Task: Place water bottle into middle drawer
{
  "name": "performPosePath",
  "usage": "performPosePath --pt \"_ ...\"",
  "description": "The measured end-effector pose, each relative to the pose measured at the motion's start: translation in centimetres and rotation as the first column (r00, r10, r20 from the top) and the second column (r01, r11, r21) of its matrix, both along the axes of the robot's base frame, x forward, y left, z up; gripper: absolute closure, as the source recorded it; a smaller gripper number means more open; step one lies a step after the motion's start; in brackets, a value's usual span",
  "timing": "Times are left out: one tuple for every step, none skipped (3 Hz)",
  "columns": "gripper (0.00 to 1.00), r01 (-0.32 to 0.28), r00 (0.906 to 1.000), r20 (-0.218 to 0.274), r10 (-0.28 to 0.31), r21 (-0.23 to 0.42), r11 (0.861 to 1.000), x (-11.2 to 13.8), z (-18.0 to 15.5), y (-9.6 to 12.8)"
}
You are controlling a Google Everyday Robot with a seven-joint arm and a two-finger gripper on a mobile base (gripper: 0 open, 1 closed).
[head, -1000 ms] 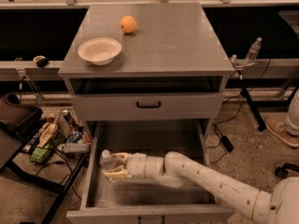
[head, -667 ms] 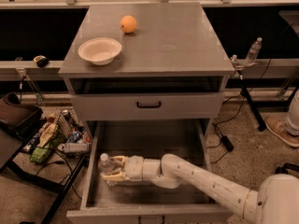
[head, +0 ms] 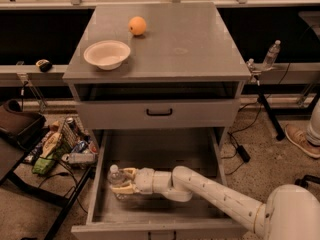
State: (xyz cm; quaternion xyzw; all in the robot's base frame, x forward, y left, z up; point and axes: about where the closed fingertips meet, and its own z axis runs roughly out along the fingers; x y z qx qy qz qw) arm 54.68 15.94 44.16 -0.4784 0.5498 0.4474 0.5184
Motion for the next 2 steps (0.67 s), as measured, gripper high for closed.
performPosePath --pt "0.72 0.0 1.0 0.0 0.0 0.0 1.0 0.01 0.0 0.0" --pt "0.41 0.0 1.0 0.0 0.0 0.0 1.0 0.0 0.0 0.0"
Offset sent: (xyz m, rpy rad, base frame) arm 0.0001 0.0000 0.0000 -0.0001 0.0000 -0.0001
